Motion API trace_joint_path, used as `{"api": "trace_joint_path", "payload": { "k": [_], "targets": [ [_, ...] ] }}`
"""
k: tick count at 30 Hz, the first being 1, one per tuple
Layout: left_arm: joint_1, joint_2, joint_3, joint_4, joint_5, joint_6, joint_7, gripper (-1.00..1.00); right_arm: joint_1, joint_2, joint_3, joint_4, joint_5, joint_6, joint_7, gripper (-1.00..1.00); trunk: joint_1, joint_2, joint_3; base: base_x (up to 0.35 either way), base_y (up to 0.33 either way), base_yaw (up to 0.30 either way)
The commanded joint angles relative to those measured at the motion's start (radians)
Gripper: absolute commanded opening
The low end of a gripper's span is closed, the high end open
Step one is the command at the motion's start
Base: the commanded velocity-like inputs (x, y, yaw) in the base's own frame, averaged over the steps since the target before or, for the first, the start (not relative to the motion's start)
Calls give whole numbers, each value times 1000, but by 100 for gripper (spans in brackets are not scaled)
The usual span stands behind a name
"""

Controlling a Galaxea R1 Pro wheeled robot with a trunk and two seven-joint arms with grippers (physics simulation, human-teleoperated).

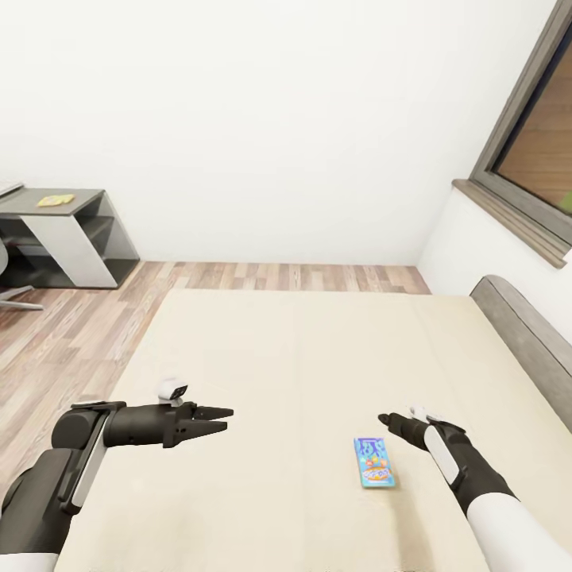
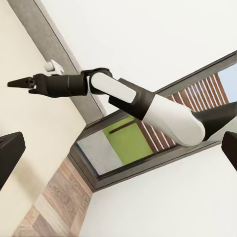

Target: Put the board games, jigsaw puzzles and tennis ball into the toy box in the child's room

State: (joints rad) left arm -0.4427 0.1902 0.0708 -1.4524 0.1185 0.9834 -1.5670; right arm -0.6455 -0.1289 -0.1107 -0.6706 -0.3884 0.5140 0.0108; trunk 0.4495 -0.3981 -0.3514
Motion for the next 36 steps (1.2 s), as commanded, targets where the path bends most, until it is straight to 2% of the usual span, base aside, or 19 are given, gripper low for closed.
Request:
{"api": "trace_joint_path", "payload": {
  "k": [1,36],
  "targets": [
    [-1,0,0,0,0,11,-4,100,0,0,-7,-2,-3,6,4,100,0,-2,-3,0,0,0],
    [-1,0,0,0,0,11,-4,100,1,1,-15,-3,-3,11,9,100,0,-2,-5,0,0,0]
  ]
}}
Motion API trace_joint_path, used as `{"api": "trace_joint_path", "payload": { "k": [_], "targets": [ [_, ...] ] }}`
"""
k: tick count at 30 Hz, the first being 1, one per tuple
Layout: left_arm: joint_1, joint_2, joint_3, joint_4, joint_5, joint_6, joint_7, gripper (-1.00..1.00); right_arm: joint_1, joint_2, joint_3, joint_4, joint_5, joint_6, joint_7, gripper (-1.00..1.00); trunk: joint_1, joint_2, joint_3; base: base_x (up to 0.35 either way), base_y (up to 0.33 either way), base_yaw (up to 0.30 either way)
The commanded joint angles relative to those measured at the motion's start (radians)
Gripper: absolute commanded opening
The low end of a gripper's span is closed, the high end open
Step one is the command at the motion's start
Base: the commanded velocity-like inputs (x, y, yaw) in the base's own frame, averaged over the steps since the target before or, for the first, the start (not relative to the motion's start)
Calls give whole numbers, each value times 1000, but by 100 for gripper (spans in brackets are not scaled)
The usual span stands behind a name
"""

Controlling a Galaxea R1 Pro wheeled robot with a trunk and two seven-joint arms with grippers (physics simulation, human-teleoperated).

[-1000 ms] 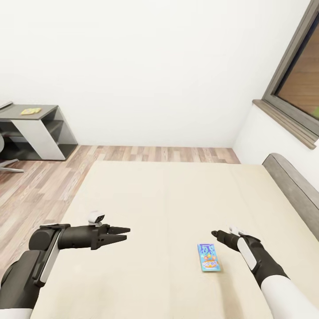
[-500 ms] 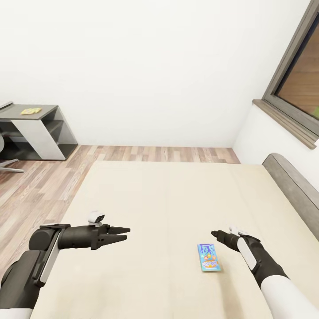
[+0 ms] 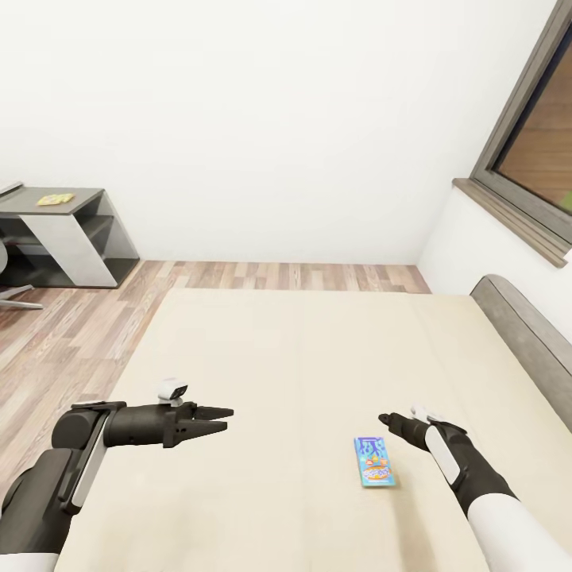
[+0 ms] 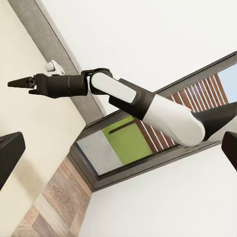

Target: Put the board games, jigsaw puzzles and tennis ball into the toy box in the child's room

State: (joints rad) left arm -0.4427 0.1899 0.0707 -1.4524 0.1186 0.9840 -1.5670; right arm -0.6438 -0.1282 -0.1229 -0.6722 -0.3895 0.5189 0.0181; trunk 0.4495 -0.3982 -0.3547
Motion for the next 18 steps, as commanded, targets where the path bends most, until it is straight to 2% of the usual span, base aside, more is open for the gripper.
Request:
{"api": "trace_joint_path", "payload": {
  "k": [1,5,12,18],
  "targets": [
    [-1,0,0,0,0,10,-4,100,-1,0,-3,-1,-2,6,2,100,1,-2,-2,0,0,0],
    [-1,0,0,0,0,11,-4,100,-1,-1,-3,-2,-2,6,2,100,1,-2,-2,0,-9,0],
    [-1,0,0,0,0,11,-4,100,-1,-1,-3,-2,-1,6,2,100,1,-2,-2,0,-206,0],
    [-1,0,0,0,0,11,-4,100,-1,1,-2,-3,0,6,2,100,1,-2,-2,0,-57,0]
  ]
}}
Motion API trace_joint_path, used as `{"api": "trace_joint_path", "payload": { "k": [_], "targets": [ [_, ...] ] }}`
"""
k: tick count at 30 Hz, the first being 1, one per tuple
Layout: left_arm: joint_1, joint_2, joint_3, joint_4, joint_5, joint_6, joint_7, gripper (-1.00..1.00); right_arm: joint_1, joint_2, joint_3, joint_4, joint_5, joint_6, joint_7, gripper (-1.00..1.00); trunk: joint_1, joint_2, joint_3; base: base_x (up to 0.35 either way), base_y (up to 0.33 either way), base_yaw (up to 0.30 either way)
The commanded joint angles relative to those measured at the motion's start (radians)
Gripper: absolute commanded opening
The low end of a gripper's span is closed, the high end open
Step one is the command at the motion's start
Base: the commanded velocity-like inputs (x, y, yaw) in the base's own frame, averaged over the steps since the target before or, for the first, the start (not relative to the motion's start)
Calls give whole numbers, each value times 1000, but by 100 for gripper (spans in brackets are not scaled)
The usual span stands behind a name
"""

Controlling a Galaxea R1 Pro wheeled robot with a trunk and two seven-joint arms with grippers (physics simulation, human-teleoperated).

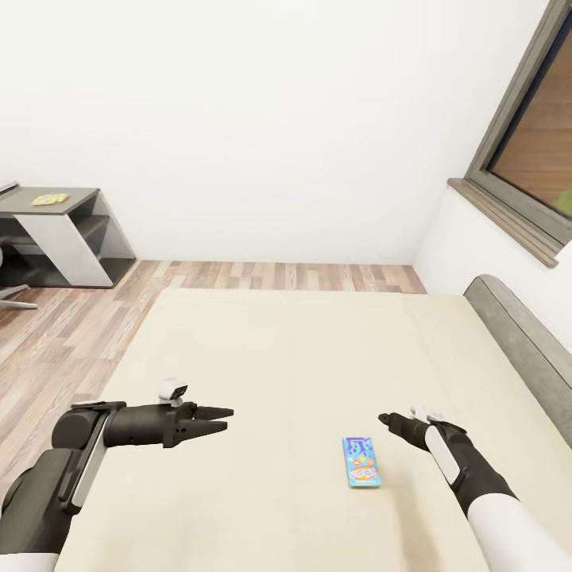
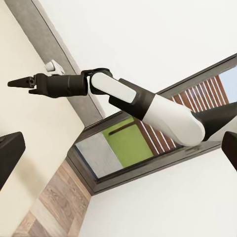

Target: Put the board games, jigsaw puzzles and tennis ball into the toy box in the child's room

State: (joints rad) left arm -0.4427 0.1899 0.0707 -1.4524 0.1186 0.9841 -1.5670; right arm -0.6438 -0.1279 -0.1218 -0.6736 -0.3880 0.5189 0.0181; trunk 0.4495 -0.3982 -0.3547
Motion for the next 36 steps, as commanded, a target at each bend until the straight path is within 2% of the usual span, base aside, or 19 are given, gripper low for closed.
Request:
{"api": "trace_joint_path", "payload": {
  "k": [1,10,26,29,31,33,36],
  "targets": [
    [-1,0,0,0,0,11,-4,100,-1,0,-3,-1,-2,6,2,100,1,-2,-2,0,-12,0],
    [-1,1,0,0,0,11,-4,100,-1,1,-3,-1,-2,6,2,100,1,-2,-2,0,-128,0],
    [-1,2,4,0,-2,11,-4,100,-1,17,5,0,1,12,0,100,1,-2,-2,0,-4,0],
    [-1,2,5,0,-2,10,-4,100,-4,21,5,-2,4,59,-3,100,1,-2,-2,0,0,0],
    [-1,2,4,0,-2,10,-4,100,-9,27,5,-5,3,128,-6,100,1,-2,-2,0,0,0],
    [-1,2,3,1,-2,10,-4,100,-30,43,5,-10,4,229,-10,100,1,-2,-2,0,0,0],
    [-1,2,2,1,-1,10,-4,100,-64,68,5,-7,10,284,-12,100,1,-2,-2,0,0,0]
  ]
}}
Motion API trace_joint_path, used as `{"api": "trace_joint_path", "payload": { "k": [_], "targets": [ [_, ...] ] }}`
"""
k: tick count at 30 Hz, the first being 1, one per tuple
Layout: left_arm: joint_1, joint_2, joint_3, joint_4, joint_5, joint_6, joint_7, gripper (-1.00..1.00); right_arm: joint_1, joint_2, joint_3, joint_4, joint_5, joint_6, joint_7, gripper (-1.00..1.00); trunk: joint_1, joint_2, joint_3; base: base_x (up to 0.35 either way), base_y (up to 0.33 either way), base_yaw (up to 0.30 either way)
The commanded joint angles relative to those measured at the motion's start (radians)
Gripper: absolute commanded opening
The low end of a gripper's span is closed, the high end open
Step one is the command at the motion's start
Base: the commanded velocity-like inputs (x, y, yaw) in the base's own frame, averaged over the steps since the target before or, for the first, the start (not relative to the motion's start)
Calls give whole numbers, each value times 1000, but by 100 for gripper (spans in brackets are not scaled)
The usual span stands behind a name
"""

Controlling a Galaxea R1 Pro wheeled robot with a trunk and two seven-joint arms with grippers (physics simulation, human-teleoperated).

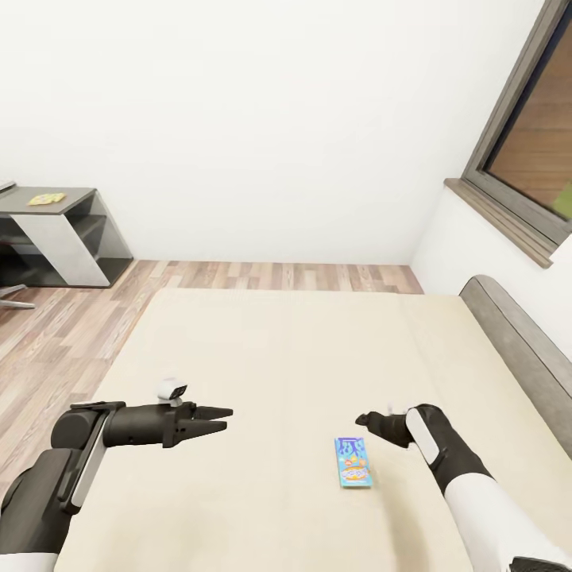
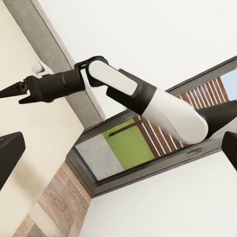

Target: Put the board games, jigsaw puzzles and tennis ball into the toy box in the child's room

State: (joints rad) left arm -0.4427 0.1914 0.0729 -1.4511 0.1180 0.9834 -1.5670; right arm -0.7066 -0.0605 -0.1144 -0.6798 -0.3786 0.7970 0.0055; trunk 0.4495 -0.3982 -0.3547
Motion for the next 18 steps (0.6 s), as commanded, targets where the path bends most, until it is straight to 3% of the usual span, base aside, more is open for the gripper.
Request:
{"api": "trace_joint_path", "payload": {
  "k": [1,5,18],
  "targets": [
    [-1,0,0,0,0,11,-4,100,-13,10,-3,0,2,19,0,100,1,-2,-2,0,0,0],
    [-1,0,0,0,0,11,-4,100,-29,22,-7,-4,3,36,0,100,1,-2,-2,0,0,0],
    [-1,0,6,0,1,10,-4,100,-34,12,-11,-10,-4,40,4,100,1,-2,-2,0,0,0]
  ]
}}
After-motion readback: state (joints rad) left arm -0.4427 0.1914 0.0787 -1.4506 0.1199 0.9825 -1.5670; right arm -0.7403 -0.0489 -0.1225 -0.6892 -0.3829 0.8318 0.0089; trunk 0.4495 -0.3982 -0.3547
